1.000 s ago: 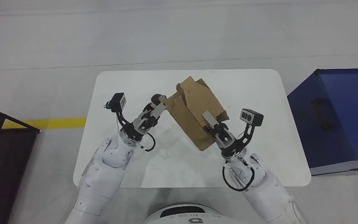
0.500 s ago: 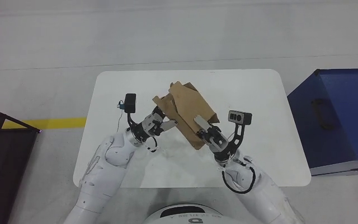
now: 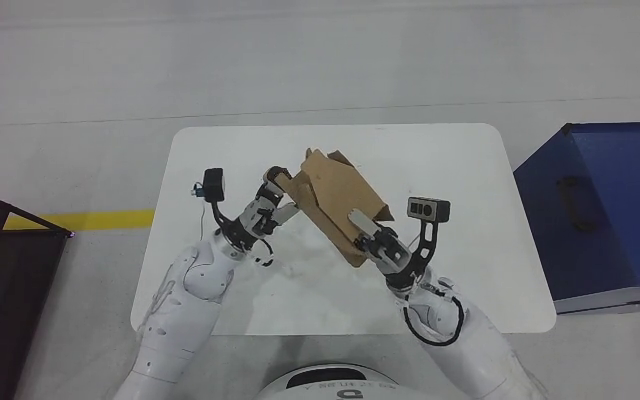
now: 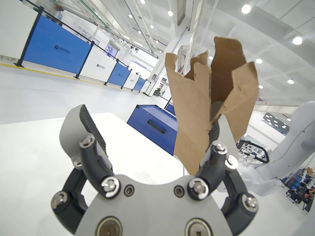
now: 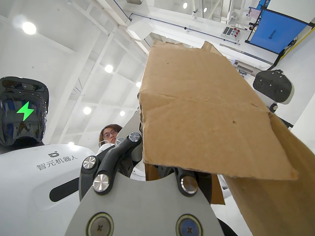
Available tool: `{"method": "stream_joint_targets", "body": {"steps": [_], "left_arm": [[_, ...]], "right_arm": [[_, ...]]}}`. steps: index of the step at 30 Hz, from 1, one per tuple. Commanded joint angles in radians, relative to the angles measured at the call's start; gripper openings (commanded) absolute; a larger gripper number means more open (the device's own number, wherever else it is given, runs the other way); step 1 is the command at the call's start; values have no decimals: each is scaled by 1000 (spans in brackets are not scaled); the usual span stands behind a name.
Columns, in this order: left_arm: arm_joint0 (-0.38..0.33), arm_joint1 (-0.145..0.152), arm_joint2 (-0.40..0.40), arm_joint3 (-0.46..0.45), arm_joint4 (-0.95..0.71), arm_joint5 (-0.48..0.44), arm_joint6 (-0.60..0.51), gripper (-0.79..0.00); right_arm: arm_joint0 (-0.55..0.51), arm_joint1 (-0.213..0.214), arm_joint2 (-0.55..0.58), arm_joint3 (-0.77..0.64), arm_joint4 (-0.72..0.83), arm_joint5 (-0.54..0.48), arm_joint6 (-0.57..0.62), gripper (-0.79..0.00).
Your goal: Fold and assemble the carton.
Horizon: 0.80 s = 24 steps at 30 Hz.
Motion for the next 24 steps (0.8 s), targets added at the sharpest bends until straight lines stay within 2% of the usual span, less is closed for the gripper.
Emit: {"method": "stream_joint_targets", "body": {"steps": [1,7,15,21,24], "left_arm": [[12,2,-12,-8,-25,-7,12,0],[34,7,-51,-37,-109,-1,40,0],[35,7,-49,-50,-139,5,30,0],[15,4,-60,-40,-148,50,58,0],[7,2,-57,-46,-132,66,55,0]], "right_arm": [[-3,-3,-20,-6,50,26,-5,-785],[6,-9,-64,35,382,131,55,-785],[1,-16,-69,51,725,229,241,-785],[-19,-21,-56,46,918,301,345,-785],[-24,-24,-51,60,933,323,368,-785]]}}
